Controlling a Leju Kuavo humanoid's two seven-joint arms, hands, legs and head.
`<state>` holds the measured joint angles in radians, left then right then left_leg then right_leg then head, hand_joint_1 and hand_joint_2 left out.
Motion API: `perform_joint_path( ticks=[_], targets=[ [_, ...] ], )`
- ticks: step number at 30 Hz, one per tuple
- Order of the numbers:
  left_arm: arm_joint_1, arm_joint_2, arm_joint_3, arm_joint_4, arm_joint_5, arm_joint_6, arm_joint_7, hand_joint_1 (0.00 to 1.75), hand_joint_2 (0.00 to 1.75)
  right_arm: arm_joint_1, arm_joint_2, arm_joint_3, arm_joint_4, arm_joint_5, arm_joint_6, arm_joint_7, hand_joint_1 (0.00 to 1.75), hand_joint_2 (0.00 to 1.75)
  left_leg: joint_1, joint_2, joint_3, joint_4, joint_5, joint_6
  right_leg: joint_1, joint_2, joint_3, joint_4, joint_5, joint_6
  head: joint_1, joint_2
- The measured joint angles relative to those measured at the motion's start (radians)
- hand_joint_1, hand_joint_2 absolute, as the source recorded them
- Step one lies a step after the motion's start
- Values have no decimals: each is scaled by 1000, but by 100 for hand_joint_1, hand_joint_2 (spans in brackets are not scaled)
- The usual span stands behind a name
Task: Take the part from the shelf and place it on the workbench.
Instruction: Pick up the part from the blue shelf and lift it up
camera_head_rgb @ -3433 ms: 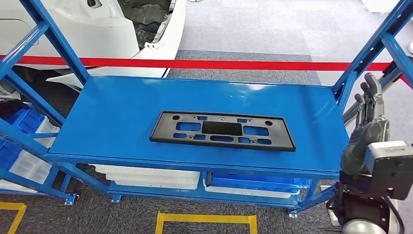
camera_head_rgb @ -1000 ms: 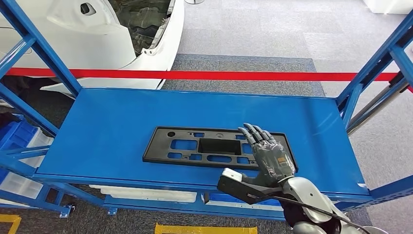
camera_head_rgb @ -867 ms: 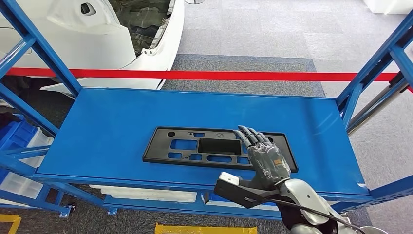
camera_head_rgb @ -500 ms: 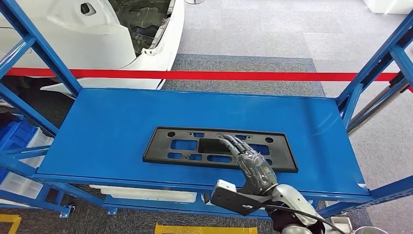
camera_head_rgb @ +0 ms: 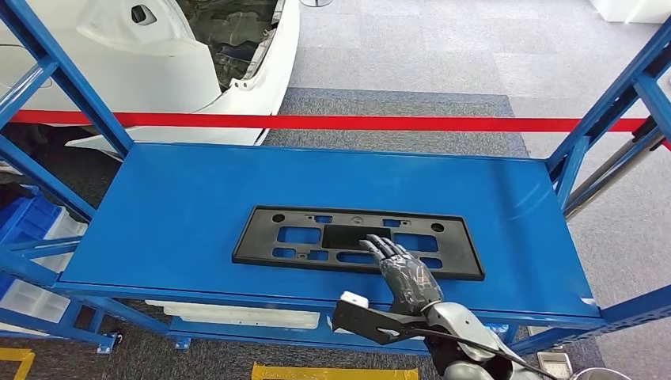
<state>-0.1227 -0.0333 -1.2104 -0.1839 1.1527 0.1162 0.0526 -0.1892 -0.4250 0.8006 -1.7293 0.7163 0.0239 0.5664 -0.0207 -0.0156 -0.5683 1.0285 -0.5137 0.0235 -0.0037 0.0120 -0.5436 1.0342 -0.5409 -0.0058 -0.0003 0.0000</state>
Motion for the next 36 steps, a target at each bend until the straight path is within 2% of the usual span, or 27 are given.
perform_joint_path(
  ticks=[7, 13, 18, 28, 36],
  targets=[
    [0, -4, 0, 0, 9, 4, 10, 0, 0, -26, -8, 2, 29, 59, 22, 50, 0, 175, 0, 0, 0, 0, 0, 0, 0, 0, 0, 0, 0, 0, 0, 0],
    [-4, -29, -1, 0, 8, 51, 44, 0, 0, -74, -9, 8, 51, 180, 60, 118, 0, 175, -1, 0, 3, 0, 0, 0, -1, 0, 2, 0, 0, 0, 0, 0],
    [-5, -31, -1, 0, 10, 53, 48, 0, 0, -73, -16, -6, 51, 256, 101, 128, 0, 175, -2, 0, 3, 0, 0, 0, -2, 0, 2, 0, 0, 0, 0, 0],
    [-6, -34, -1, 0, 19, 67, 55, 0, 0, -76, -28, -26, 54, 235, 118, 129, 0, 175, -2, 0, 4, 0, 0, 0, -2, 0, 3, 0, 0, 0, 0, 0],
    [-8, -34, -5, 0, 11, 65, 57, 0, 0, -68, -37, -37, 79, 162, 66, 130, 0, 175, -2, 0, 4, 0, 0, 0, -2, 0, 3, 0, 0, 0, 0, 0]
  ],
)
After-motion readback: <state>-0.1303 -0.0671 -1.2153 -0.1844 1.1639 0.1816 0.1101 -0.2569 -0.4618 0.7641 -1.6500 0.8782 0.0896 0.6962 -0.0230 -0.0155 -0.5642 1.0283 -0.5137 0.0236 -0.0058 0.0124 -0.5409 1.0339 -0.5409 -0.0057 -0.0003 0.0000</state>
